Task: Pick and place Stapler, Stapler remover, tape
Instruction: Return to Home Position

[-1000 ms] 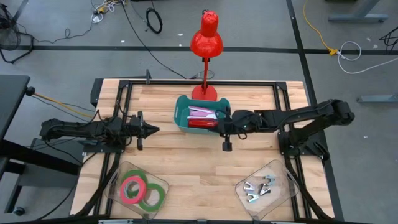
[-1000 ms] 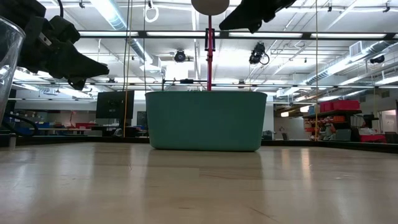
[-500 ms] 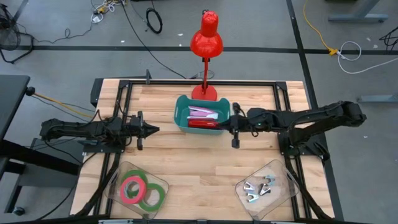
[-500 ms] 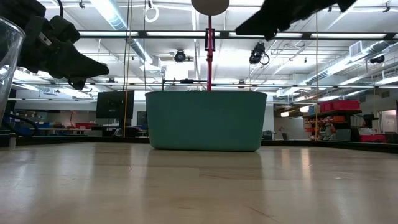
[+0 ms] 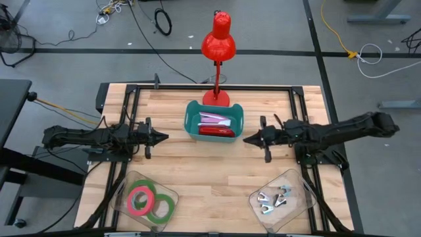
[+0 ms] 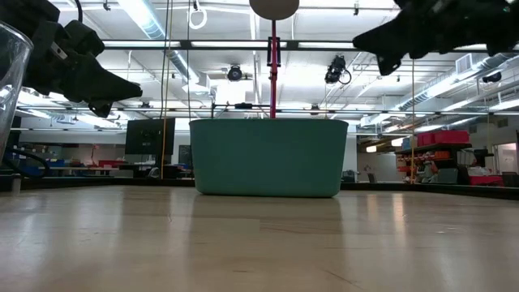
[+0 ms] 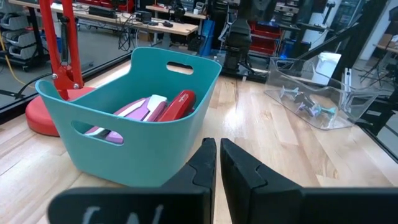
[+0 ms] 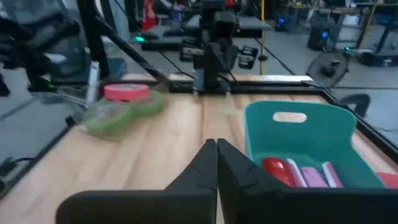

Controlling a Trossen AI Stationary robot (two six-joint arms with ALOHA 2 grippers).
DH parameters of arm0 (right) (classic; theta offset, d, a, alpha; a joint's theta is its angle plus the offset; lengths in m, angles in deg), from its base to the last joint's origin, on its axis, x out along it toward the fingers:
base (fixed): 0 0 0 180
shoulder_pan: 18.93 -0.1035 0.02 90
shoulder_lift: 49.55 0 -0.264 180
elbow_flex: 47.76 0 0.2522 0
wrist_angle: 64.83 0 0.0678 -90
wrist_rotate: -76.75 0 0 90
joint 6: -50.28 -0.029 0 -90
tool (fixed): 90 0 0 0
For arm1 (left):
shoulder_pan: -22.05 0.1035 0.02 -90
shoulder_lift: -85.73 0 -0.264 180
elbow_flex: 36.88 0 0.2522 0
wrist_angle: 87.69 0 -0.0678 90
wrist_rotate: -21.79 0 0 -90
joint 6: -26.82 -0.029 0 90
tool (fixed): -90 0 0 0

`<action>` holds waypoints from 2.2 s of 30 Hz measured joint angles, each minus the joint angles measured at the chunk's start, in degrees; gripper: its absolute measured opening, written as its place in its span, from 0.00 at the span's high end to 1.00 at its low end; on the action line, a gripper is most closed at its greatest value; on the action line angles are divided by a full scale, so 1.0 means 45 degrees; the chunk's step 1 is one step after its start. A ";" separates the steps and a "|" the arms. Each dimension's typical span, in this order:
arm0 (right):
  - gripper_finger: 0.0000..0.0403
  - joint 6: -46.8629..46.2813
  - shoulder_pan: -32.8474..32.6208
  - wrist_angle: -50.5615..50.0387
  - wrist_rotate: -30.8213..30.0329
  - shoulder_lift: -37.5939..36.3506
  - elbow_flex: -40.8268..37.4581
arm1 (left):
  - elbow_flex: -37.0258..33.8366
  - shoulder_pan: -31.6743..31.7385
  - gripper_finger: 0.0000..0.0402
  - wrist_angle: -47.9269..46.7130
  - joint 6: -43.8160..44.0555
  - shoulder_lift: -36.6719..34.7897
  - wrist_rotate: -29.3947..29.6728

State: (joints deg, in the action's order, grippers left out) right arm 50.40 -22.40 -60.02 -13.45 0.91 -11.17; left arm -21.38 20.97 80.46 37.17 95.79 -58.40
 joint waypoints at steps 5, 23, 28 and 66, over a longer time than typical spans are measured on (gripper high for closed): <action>1.00 -0.0356 0.0005 0.0922 0.0017 -0.0913 -0.0854 | 0.0000 0.0000 0.93 0.0000 0.0000 0.0000 0.0000; 1.00 -0.1252 0.0000 0.2028 -0.1196 -0.4456 -0.3477 | 0.0000 0.0000 0.93 0.0000 0.0000 0.0000 0.0000; 1.00 -0.1596 0.0000 0.2021 -0.1197 -0.5215 -0.4205 | 0.0000 0.0000 0.93 -0.0003 0.0000 0.0000 0.0000; 1.00 -0.1558 -0.0005 -0.3033 -0.1685 -1.1039 -0.4877 | 0.0000 0.0000 0.93 -0.0005 0.0000 0.0000 0.0000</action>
State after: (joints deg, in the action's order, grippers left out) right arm 43.39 -22.42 -73.67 -21.03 -48.77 -33.12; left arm -21.38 20.97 80.44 37.17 95.79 -58.40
